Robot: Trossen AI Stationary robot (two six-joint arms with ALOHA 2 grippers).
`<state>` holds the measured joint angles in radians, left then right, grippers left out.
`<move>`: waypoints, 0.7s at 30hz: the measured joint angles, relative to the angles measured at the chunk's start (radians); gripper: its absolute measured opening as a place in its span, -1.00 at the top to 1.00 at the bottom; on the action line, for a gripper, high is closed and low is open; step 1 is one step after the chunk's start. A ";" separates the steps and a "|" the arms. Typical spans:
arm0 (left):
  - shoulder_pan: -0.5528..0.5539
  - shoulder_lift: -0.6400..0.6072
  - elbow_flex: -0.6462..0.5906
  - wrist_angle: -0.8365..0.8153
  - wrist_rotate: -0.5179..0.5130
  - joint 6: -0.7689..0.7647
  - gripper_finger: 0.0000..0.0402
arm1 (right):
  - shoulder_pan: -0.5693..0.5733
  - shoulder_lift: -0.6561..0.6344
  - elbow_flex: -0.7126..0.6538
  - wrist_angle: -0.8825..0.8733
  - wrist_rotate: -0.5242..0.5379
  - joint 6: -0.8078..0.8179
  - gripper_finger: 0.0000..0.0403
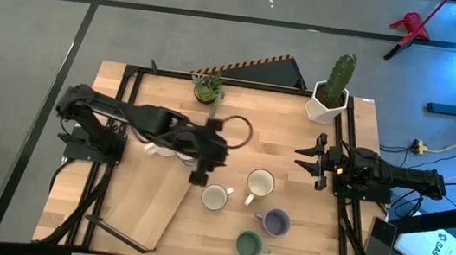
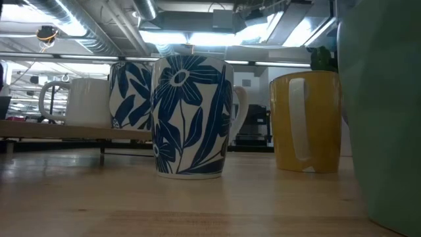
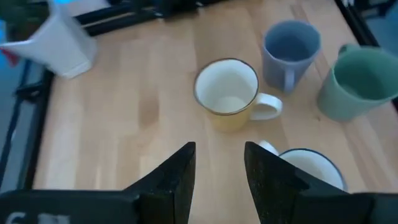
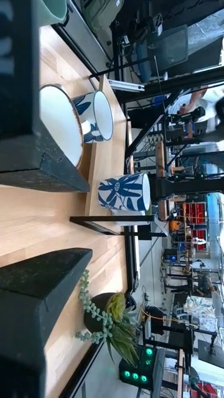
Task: Place coffee mugs
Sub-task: Put the yellow and white mug on the shelf
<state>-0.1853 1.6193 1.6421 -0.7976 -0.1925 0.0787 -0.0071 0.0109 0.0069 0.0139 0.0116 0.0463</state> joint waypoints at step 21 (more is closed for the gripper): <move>0.055 0.340 -0.002 0.294 0.260 0.446 0.34 | 0.000 0.000 0.000 0.000 -0.006 0.011 0.29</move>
<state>-0.1303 1.9597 1.6402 -0.5037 0.0672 0.5252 -0.0071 0.0109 0.0067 0.0135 0.0061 0.0571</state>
